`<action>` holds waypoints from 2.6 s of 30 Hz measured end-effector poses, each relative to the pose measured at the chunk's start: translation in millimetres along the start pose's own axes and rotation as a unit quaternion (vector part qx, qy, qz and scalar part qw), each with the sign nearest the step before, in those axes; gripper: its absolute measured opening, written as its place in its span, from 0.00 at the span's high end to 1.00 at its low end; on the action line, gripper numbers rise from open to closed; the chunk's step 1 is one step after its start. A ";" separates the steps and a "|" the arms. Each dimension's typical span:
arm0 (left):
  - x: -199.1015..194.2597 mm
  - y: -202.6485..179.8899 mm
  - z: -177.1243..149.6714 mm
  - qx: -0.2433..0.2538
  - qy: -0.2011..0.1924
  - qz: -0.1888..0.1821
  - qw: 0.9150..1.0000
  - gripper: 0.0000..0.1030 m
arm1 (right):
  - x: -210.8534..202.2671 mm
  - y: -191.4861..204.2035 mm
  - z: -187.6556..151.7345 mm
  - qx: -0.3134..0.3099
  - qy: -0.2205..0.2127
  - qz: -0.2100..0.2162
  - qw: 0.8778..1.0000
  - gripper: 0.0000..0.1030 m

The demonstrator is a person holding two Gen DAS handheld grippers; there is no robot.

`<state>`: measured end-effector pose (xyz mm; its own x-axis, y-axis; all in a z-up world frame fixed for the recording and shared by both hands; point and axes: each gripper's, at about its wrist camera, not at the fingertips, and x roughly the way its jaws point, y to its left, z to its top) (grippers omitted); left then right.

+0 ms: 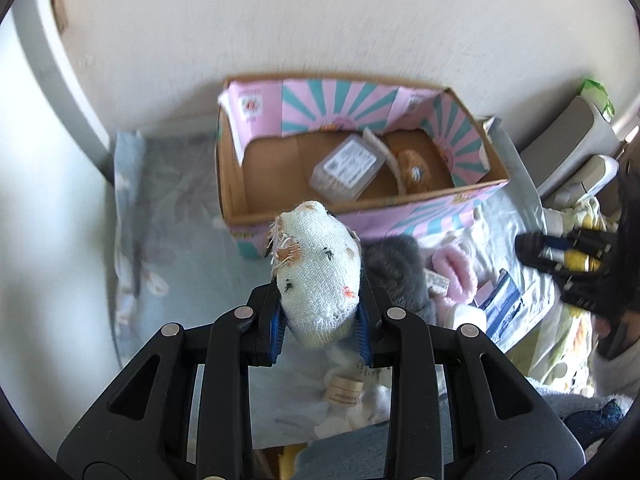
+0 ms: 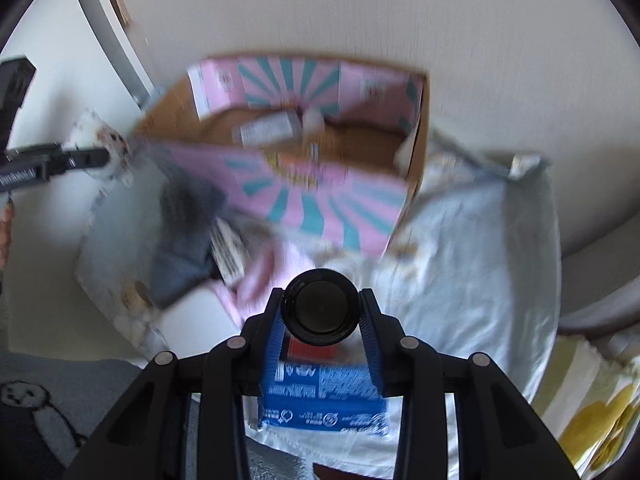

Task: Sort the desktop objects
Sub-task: 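Carry both items into the cardboard box and open both tools, then move both tools back toward the remaining items on the sheet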

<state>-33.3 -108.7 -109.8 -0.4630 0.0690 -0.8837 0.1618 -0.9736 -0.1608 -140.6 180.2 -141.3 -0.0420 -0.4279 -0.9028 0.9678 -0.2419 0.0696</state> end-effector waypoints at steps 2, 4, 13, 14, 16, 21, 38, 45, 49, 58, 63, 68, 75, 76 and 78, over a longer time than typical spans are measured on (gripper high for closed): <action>-6.9 -4.9 12.5 0.011 -0.009 -0.004 1.000 0.75 | -14.1 -4.6 20.8 -0.013 -0.019 -0.002 1.000 0.68; -12.4 -10.0 29.0 0.024 -0.016 -0.005 1.000 0.75 | -28.5 -4.7 40.4 -0.029 -0.033 -0.005 0.999 0.68; -2.8 -35.2 90.9 0.063 -0.019 -0.016 0.998 0.75 | -37.8 -3.8 121.4 -0.052 -0.048 0.030 0.997 0.68; 1.2 -37.4 94.7 0.066 -0.017 -0.016 0.998 0.75 | -32.8 -3.9 127.7 -0.049 -0.044 0.033 0.997 0.68; 11.4 -40.3 105.4 0.071 -0.013 -0.016 0.997 0.75 | -20.2 -5.3 137.7 -0.041 -0.033 0.041 0.998 0.68; 41.3 -38.6 123.0 0.063 0.007 -0.022 0.998 0.75 | 19.3 -9.0 157.6 -0.026 -0.003 0.029 0.999 0.68; 116.3 -19.4 127.3 0.078 0.054 0.015 0.995 0.75 | 97.2 -29.8 172.9 -0.012 0.061 0.007 0.998 0.68; 125.1 -15.3 127.3 0.084 0.065 0.025 0.994 0.75 | 107.3 -32.1 172.9 -0.008 0.077 0.012 0.997 0.68; 129.6 -13.3 125.8 0.076 0.064 0.038 0.994 0.75 | 110.0 -29.2 173.7 -0.010 0.079 0.022 0.997 0.68; 128.3 -9.2 125.5 0.061 0.059 0.045 0.995 0.67 | 104.8 -30.5 178.9 0.015 0.054 0.040 0.998 0.26; 128.8 -9.3 126.7 0.058 0.050 0.080 0.994 0.00 | 90.6 -38.3 180.6 0.043 0.026 0.040 0.998 0.12; 117.0 -13.4 127.8 0.056 0.033 0.072 0.995 0.00 | 79.4 -35.3 179.7 0.030 0.012 0.041 0.999 0.00; 76.2 -34.5 122.1 0.082 -0.024 0.013 0.996 0.00 | 22.5 -19.0 169.9 0.017 -0.097 0.057 0.993 0.00; 69.3 -36.3 122.7 0.086 -0.033 0.016 0.996 0.00 | 12.6 -17.3 168.9 0.014 -0.116 0.063 0.991 0.00; 56.1 -41.8 119.7 0.092 -0.047 0.031 0.994 0.00 | -9.1 -12.7 168.0 0.002 -0.128 0.067 0.989 0.00</action>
<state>-170.4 -90.1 -100.1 -0.5377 -0.0050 -0.8431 0.0353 -0.9992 -0.0165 -194.2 40.9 -62.6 0.0251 -0.6634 -0.7478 0.9677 -0.1716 0.1847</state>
